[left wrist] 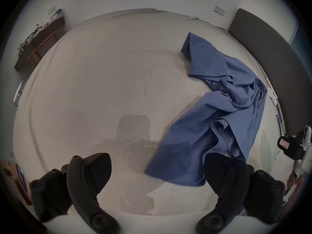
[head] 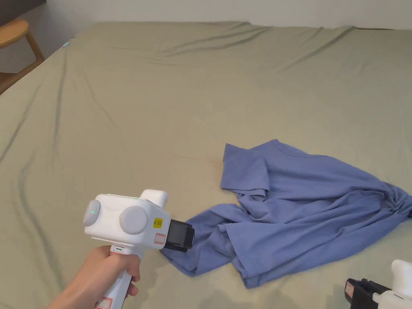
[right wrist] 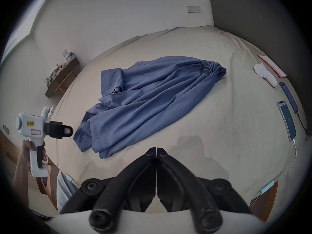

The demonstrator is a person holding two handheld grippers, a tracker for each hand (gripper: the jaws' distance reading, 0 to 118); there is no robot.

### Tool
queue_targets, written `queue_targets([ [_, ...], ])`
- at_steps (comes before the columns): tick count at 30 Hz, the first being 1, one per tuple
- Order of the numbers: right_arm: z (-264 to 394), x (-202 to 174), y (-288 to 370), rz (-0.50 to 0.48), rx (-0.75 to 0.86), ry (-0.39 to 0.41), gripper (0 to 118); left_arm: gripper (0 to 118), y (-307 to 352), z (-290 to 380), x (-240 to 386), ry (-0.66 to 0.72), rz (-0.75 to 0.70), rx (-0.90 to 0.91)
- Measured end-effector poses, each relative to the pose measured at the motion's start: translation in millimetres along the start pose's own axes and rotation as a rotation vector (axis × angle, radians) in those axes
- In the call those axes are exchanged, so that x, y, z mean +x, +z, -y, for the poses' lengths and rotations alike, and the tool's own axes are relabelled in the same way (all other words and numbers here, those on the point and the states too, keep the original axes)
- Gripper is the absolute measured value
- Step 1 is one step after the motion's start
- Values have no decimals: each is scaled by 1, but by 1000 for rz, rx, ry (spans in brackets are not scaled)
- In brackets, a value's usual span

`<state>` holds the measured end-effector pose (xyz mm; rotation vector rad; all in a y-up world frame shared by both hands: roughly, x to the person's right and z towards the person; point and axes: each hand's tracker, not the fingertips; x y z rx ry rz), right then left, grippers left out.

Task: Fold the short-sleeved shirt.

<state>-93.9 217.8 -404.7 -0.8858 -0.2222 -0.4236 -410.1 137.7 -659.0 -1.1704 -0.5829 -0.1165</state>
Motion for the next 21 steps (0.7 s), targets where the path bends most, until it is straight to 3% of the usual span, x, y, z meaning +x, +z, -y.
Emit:
queue_targets([
  [1, 0, 0, 0, 5, -4, 3, 0, 111, 29, -19, 3, 11, -29, -10],
  [4, 2, 1, -1, 10, -16, 6, 0, 110, 2, -14, 5, -30, -87, -1],
  [5, 3, 1, -3, 13, -24, 10, 0, 101, 10, -19, 5, -31, -103, -3],
  [6, 3, 1, -4, 17, -29, 14, 0, 56, 16, -15, 3, -21, -85, 4],
  [7, 4, 1, -4, 19, -30, 16, 0, 3, 22, -9, 0, -7, -58, 19],
  [8, 3, 2, -5, 19, -30, 16, 0, 0, 27, -4, -3, 20, 8, 67],
  [13, -18, -7, -20, 10, -50, 38, 0, 0, 48, -3, -9, 67, 23, -1],
  [21, -142, -55, -87, -15, 50, 243, 0, 0, 48, -5, -15, 125, 80, -24],
])
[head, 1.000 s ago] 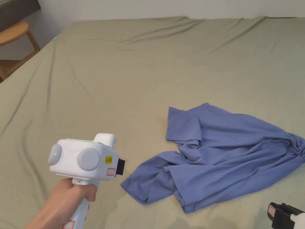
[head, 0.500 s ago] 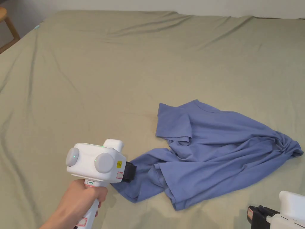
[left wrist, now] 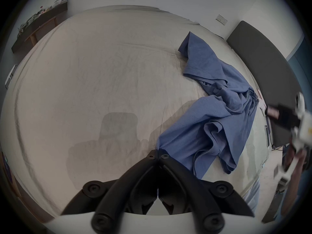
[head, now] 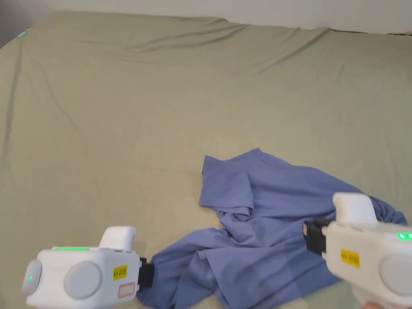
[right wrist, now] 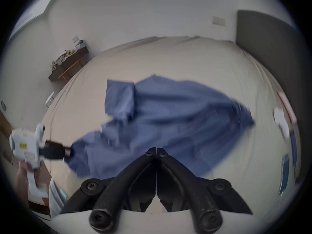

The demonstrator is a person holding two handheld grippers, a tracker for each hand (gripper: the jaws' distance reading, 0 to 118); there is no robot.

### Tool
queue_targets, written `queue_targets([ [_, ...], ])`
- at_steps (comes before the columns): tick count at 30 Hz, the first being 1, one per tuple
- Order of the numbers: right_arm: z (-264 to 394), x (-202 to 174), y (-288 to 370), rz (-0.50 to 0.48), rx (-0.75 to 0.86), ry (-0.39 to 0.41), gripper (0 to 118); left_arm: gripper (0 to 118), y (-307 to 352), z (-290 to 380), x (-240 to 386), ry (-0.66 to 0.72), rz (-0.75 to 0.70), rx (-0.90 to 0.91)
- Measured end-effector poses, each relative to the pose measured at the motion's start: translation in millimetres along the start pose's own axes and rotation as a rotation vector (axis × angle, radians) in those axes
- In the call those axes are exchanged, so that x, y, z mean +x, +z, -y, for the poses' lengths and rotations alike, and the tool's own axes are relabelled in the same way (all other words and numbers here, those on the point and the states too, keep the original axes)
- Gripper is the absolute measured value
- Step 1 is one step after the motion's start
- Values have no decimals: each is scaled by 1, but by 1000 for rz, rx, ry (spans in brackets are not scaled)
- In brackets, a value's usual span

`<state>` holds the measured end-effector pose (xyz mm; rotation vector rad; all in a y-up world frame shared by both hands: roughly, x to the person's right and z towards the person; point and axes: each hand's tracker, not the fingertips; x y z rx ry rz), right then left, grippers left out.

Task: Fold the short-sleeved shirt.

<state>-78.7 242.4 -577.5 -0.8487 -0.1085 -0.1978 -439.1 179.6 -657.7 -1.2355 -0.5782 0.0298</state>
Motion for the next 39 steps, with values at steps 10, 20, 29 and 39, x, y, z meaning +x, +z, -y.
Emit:
queue_targets([
  [10, -181, -33, -190, -27, -210, 195, 118, 0, -9, 1, -11, 45, 46, 0],
  [20, -165, -79, -232, -68, -361, 311, 118, 0, -19, -2, -24, 54, 68, -16],
  [29, -140, -115, -241, 41, -336, 498, 15, 0, -20, 1, -27, 88, 83, -11],
  [39, -169, -93, -199, -13, -284, 319, 7, 0, -17, -1, -24, 116, 74, -7],
])
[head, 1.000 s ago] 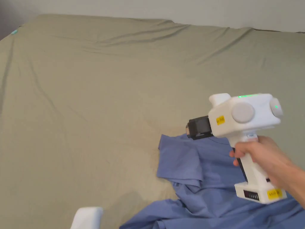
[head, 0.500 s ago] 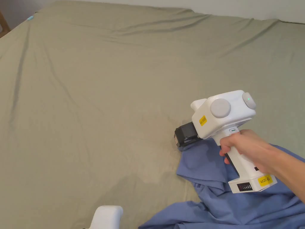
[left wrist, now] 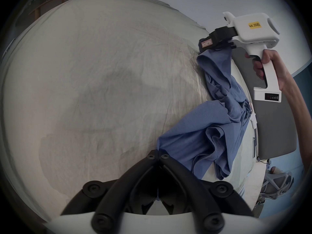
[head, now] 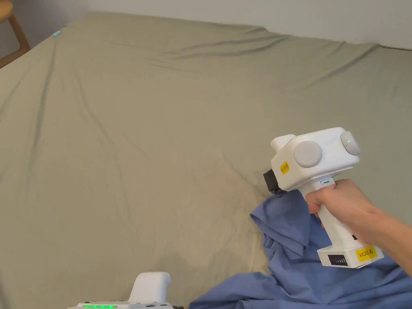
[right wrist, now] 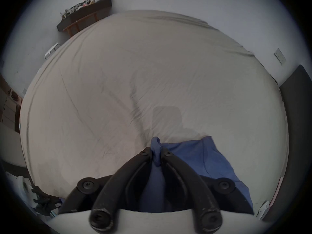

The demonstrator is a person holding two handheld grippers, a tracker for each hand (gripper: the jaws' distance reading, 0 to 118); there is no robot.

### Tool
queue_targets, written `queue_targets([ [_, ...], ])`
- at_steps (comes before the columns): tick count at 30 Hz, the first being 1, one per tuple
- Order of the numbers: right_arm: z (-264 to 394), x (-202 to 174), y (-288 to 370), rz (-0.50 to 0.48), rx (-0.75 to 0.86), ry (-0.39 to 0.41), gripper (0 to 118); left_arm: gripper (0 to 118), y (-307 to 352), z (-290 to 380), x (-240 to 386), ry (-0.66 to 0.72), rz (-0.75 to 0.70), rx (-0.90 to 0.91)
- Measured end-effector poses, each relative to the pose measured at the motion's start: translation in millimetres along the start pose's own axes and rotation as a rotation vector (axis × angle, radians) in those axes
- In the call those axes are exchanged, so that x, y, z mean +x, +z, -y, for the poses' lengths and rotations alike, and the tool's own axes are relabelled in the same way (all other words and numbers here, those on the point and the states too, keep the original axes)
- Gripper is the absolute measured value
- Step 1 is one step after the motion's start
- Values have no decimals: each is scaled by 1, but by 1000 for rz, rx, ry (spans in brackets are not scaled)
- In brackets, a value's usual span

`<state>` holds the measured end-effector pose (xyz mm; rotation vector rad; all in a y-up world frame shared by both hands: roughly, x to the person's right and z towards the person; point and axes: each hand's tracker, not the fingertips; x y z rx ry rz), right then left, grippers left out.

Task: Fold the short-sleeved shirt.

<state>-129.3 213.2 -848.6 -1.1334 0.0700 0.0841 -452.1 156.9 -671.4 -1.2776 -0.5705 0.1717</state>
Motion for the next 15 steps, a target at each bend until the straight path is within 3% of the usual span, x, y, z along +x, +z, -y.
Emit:
queue_targets([
  [6, -7, 30, 82, 50, 128, -83, 7, 0, 38, -15, 10, -16, -2, 83],
  [15, 34, 113, 288, 172, 384, -249, 7, 0, 145, -67, 42, -136, -168, 337],
])
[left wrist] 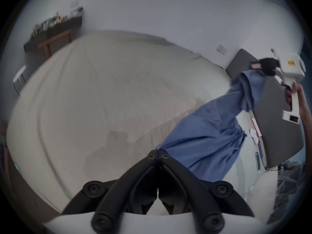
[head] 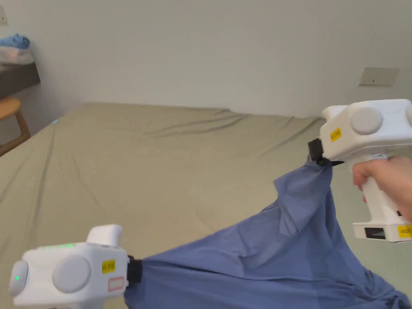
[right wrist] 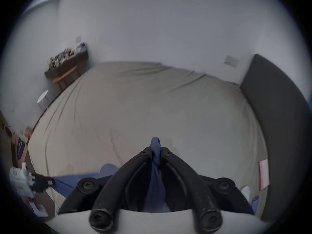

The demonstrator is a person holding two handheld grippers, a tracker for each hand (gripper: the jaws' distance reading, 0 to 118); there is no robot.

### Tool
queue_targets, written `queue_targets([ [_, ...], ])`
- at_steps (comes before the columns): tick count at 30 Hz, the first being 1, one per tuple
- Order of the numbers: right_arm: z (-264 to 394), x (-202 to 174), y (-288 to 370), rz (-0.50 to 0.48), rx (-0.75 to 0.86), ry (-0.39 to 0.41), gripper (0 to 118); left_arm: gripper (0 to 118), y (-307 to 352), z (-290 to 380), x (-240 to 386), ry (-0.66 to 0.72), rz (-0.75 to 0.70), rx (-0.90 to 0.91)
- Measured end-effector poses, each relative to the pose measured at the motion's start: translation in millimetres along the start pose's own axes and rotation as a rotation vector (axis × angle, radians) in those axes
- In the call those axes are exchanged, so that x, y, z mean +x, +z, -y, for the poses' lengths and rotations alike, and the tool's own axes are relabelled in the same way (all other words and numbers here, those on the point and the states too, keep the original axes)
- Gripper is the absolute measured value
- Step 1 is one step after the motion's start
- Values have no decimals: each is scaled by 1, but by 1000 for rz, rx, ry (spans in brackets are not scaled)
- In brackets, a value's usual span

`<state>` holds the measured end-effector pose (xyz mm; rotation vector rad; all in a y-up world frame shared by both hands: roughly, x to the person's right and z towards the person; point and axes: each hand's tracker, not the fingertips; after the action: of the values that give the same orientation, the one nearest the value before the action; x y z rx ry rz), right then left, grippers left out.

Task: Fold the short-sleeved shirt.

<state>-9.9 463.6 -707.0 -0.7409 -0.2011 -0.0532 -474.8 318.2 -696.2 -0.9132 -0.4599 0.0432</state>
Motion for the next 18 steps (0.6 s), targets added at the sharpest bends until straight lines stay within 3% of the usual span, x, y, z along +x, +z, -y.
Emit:
queue_targets([
  [4, -7, 51, 98, 37, 133, -118, 7, 0, 49, -64, 5, -39, -31, 144],
  [10, -10, 103, 221, 63, 283, -231, 7, 0, 147, -152, 43, -95, -109, 352],
  [14, 1, 107, 291, 88, 338, -245, 7, 0, 191, -198, 52, -92, -169, 420],
  [18, -2, 111, 325, 72, 417, -311, 7, 0, 230, -224, 60, -76, -177, 477],
])
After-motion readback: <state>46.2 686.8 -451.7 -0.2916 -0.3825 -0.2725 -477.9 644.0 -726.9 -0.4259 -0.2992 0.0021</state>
